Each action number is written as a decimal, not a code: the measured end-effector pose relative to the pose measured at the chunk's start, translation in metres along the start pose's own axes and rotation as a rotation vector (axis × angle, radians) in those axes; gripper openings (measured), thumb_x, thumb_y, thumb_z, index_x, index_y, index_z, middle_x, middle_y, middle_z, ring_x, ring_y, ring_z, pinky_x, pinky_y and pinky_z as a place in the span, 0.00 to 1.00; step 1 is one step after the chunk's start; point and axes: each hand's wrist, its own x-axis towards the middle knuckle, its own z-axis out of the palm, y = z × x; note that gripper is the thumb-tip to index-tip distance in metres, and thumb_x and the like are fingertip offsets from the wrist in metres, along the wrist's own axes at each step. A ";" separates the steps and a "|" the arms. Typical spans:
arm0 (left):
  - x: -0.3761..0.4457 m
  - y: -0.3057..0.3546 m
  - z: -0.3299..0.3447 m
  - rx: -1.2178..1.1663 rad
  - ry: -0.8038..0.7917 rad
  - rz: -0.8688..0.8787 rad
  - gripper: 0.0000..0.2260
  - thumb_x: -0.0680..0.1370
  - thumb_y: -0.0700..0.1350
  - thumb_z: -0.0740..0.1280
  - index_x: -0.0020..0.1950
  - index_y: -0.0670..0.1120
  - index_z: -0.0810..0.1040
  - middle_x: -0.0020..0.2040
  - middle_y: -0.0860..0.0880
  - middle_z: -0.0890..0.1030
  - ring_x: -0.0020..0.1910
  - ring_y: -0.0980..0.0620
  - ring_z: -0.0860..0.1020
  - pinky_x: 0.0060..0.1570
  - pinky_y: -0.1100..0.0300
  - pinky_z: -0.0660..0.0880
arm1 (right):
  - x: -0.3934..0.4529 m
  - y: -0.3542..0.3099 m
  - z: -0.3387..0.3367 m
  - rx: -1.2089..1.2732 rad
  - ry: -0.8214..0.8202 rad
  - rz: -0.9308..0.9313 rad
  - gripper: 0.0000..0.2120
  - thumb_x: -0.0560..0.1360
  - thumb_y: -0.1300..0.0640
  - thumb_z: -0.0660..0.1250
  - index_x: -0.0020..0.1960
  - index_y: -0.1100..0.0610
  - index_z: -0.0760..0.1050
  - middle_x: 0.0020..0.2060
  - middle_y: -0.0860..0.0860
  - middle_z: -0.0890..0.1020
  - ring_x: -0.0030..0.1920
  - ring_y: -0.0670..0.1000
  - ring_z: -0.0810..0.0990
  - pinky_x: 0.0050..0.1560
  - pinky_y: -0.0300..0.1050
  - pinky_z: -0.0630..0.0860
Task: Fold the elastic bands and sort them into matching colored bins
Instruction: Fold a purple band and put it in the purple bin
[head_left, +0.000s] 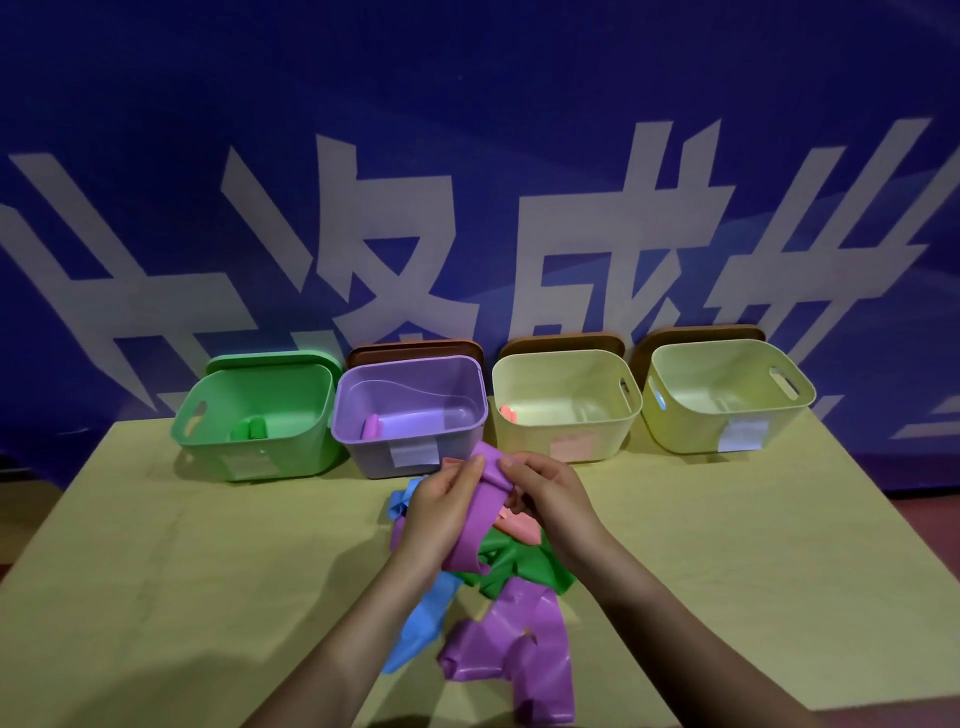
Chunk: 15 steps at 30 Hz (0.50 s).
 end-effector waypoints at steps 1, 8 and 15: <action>-0.002 -0.001 -0.002 0.001 0.003 0.002 0.14 0.79 0.54 0.64 0.43 0.46 0.83 0.42 0.42 0.84 0.41 0.45 0.80 0.44 0.52 0.75 | -0.001 0.003 0.002 -0.014 0.001 -0.002 0.10 0.77 0.62 0.65 0.37 0.59 0.78 0.25 0.51 0.73 0.28 0.48 0.70 0.32 0.39 0.67; -0.009 -0.003 -0.012 -0.007 0.038 0.041 0.12 0.80 0.50 0.62 0.44 0.45 0.81 0.44 0.38 0.82 0.39 0.46 0.78 0.40 0.56 0.72 | 0.003 0.011 0.017 -0.372 0.058 -0.246 0.07 0.74 0.55 0.67 0.39 0.56 0.74 0.29 0.49 0.74 0.30 0.46 0.71 0.34 0.43 0.67; -0.009 0.002 -0.014 -0.169 0.048 -0.049 0.13 0.79 0.52 0.65 0.41 0.46 0.83 0.37 0.45 0.82 0.37 0.48 0.79 0.37 0.57 0.74 | 0.007 0.004 0.016 -0.677 0.055 -0.570 0.15 0.73 0.46 0.61 0.45 0.57 0.78 0.36 0.49 0.76 0.36 0.44 0.72 0.37 0.42 0.69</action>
